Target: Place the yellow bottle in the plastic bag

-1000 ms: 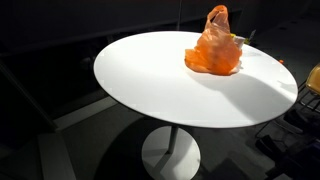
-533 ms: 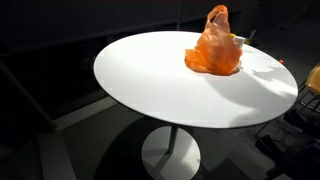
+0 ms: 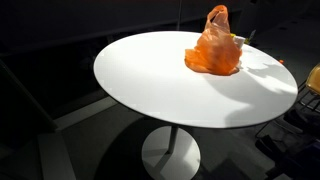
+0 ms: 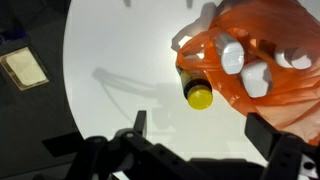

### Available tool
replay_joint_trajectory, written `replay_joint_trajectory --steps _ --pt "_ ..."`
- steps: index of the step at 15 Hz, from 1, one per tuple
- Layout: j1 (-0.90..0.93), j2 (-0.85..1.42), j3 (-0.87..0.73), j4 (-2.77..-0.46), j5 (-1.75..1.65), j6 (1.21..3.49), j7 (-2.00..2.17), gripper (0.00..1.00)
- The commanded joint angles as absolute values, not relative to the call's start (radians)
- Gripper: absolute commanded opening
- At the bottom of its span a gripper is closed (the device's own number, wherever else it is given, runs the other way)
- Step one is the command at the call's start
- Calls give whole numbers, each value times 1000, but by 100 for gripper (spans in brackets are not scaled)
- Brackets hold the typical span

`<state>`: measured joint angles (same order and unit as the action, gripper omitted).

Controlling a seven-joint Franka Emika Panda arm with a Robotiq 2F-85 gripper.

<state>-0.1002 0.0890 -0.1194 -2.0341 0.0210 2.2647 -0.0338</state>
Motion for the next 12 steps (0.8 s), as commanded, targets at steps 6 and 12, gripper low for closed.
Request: replay_joint_trajectory --steps 6,12 --pt "-114 265 -106 -1967 82 2345 -29 100" --pt "-133 391 -67 -1902 161 2398 -76 100"
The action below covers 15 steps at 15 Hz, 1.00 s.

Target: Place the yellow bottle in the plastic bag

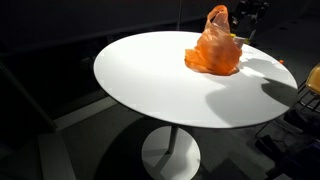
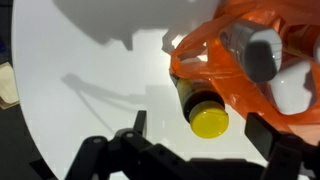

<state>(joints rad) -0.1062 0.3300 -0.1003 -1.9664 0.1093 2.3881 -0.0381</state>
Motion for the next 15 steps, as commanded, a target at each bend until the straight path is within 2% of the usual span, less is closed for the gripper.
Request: replay_joint_trajectory --steps 1,5,7,15 --pt "-135 409 -58 -1890 176 2406 -84 100" --pt "-131 461 -48 -1842 163 2418 -69 100" --pt "-128 480 -51 -1821 153 2413 -58 72" --pt "-118 482 -66 -1790 123 2392 -34 9"
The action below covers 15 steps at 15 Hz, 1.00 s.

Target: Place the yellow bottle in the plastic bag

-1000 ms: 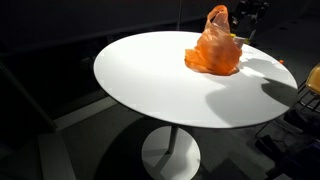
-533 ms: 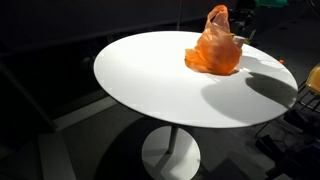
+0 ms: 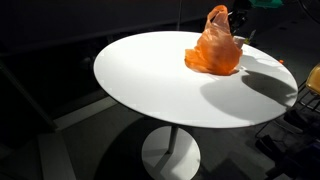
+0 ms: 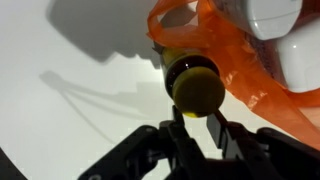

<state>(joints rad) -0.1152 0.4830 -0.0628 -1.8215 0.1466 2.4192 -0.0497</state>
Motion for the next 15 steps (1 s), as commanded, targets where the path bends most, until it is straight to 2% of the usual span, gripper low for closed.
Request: replay_joint_trajectory --steps 1,3,4,5,6,15 --pt "-117 478 -66 -1789 122 2393 -33 3" --pt "-115 473 -69 -1785 116 2387 -30 0" --pt "-115 469 -71 -1785 112 2380 -29 27" --pt "-115 464 -71 -1788 108 2383 -33 26" --pt "-116 459 -71 -1792 104 2382 -37 29" --pt "-113 442 -70 -1806 79 2303 -42 98"
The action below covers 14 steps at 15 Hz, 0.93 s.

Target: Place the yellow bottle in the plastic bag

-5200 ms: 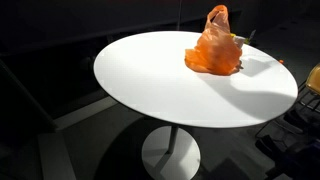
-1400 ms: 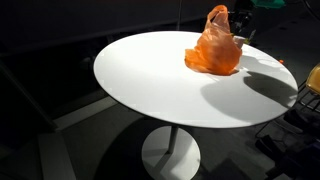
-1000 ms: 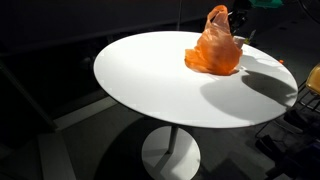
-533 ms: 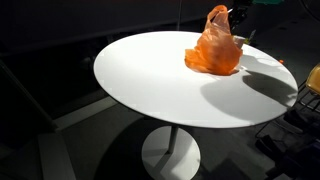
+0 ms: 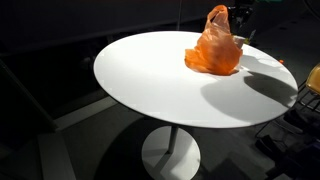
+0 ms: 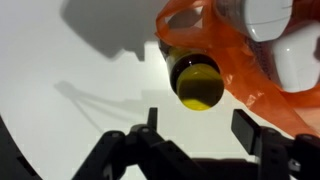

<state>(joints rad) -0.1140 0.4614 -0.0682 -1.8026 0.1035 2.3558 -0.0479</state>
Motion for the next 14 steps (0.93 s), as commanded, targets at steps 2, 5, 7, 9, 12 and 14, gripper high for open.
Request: replay_joint_trajectory --steps 2,5,7,9,12,14 --pt "-110 445 -72 -1803 74 2269 -36 100" --pt "-105 447 -75 -1799 56 2228 -28 75" --pt "-104 448 -76 -1796 48 2214 -25 66" --pt "-102 447 -77 -1794 40 2214 -21 49" --pt "-98 427 -78 -1804 35 2241 -14 25" --pt "-95 401 -73 -1815 38 2255 -18 20"
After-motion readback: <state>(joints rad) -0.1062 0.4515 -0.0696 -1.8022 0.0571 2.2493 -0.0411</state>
